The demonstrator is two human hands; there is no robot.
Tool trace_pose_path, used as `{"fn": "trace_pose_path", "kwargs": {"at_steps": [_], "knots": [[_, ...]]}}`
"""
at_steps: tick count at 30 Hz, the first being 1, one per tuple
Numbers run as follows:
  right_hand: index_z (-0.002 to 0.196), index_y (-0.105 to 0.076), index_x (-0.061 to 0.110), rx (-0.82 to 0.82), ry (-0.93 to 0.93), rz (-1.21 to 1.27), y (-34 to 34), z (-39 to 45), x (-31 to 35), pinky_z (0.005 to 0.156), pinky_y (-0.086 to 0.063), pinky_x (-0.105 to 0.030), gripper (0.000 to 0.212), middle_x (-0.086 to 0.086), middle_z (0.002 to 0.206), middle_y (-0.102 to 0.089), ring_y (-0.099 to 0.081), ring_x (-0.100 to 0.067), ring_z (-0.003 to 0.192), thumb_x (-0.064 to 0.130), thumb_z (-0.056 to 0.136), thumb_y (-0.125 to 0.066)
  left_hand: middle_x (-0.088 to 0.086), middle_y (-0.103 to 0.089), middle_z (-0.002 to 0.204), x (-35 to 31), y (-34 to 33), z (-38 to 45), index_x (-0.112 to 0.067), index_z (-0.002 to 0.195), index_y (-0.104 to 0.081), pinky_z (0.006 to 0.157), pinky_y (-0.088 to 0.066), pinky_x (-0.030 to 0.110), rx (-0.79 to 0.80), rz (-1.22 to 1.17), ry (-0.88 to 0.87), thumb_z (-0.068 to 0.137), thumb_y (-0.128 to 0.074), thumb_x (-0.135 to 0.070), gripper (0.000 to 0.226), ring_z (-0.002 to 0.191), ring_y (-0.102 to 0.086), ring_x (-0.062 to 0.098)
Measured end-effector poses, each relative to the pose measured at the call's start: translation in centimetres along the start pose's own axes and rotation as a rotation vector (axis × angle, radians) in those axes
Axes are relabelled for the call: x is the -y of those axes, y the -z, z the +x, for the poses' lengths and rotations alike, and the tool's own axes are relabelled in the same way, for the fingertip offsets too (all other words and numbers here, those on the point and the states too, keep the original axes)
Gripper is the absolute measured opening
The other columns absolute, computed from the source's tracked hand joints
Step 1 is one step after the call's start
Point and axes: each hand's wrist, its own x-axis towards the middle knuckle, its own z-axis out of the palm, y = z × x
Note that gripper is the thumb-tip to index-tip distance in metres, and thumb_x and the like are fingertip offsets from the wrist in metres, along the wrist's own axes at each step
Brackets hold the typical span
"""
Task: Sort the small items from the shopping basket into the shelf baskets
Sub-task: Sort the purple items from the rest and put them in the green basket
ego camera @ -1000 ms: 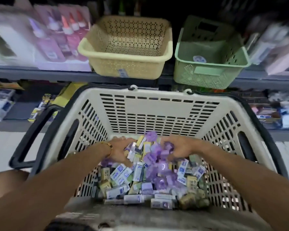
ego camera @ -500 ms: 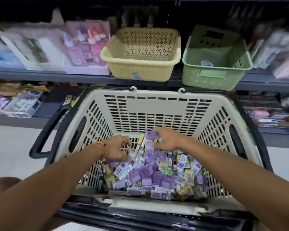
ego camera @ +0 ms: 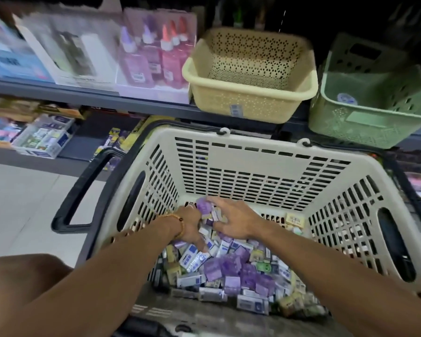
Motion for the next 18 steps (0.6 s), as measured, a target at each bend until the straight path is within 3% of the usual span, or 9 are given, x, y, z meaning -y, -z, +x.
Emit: {"fn": "trace_pose_path", "kwargs": {"at_steps": [1, 3, 5, 9, 12, 14, 16, 18], "knots": [[0.142, -0.032, 0.033, -0.006, -0.003, -0.009, -0.1, -0.1, -0.2, 0.096, -0.044, -0.040, 0.053, -0.014, 0.129, -0.055, -0.055, -0.032, 0.112, 0.039, 0.094, -0.053, 0.003, -0.060, 0.116, 0.0, -0.2, 0.0, -0.015, 0.126, -0.055, 0.099, -0.047, 0.036, -0.004, 0.001, 0.008, 0.055, -0.085, -0.056, 0.087, 0.106, -0.056, 0.023], [0.110, -0.049, 0.023, -0.024, -0.019, 0.024, -0.4, -0.8, -0.6, 0.084, -0.047, -0.040, 0.014, -0.008, 0.107, -0.057, -0.055, -0.027, 0.095, 0.031, 0.099, -0.044, 0.004, -0.055, 0.120, 0.0, -0.3, 0.0, -0.016, 0.130, -0.052, 0.102, -0.045, 0.036, -0.013, -0.001, 0.022, 0.056, -0.086, -0.055, 0.090, 0.111, -0.052, 0.024], [0.084, -0.042, 0.021, -0.011, -0.026, 0.025, -0.6, -1.9, -1.3, 0.073, -0.045, -0.041, 0.018, 0.000, 0.084, -0.049, -0.049, -0.022, 0.081, 0.021, 0.102, -0.037, 0.005, -0.050, 0.128, -0.1, -0.4, 0.0, -0.018, 0.136, -0.047, 0.105, -0.042, 0.039, -0.002, -0.013, 0.013, 0.056, -0.087, -0.053, 0.096, 0.118, -0.048, 0.025], [0.090, -0.043, 0.020, 0.108, 0.002, 0.187, -0.2, -5.2, -2.3, 0.063, -0.038, -0.028, 0.014, 0.002, 0.083, -0.046, -0.043, -0.014, 0.074, 0.009, 0.097, -0.039, 0.008, -0.041, 0.139, -0.6, -0.3, 0.2, -0.015, 0.143, -0.029, 0.109, -0.038, 0.039, 0.002, -0.046, -0.011, 0.056, -0.089, -0.050, 0.111, 0.126, -0.042, 0.026], [0.088, -0.046, 0.028, 0.324, -0.050, 0.350, 0.2, -8.2, -2.3, 0.065, -0.041, -0.022, 0.024, 0.006, 0.085, -0.051, -0.049, -0.008, 0.073, 0.007, 0.098, -0.041, 0.013, -0.034, 0.144, -0.8, -0.8, 0.1, -0.014, 0.144, -0.021, 0.110, -0.037, 0.040, 0.005, -0.027, -0.007, 0.054, -0.089, -0.051, 0.118, 0.131, -0.035, 0.029], [0.087, -0.049, 0.030, 0.394, -0.070, 0.273, 0.9, -8.9, -2.3, 0.066, -0.041, -0.018, 0.022, 0.008, 0.091, -0.055, -0.054, -0.005, 0.079, 0.011, 0.097, -0.048, 0.014, -0.028, 0.149, -0.9, -0.9, 0.2, -0.018, 0.148, -0.015, 0.112, -0.033, 0.042, 0.010, -0.015, -0.030, 0.056, -0.088, -0.050, 0.123, 0.136, -0.029, 0.030], [0.095, -0.049, 0.027, 0.198, -0.075, 0.134, 1.6, -7.9, -1.7, 0.070, -0.042, -0.024, 0.007, 0.004, 0.101, -0.057, -0.056, -0.013, 0.090, 0.022, 0.095, -0.054, 0.011, -0.026, 0.151, -0.8, -0.8, 0.1, -0.024, 0.150, -0.013, 0.113, -0.031, 0.042, 0.025, 0.021, -0.079, 0.057, -0.089, -0.047, 0.122, 0.137, -0.027, 0.031], [0.120, -0.043, 0.023, -0.058, -0.088, 0.024, 1.8, -5.5, -1.1, 0.080, -0.046, -0.034, 0.029, -0.002, 0.119, -0.052, -0.056, -0.022, 0.099, 0.029, 0.093, -0.055, 0.006, -0.027, 0.151, -0.6, -0.9, -0.3, -0.027, 0.148, -0.017, 0.112, -0.032, 0.042, 0.043, 0.092, -0.137, 0.057, -0.089, -0.046, 0.118, 0.135, -0.027, 0.029]]}}
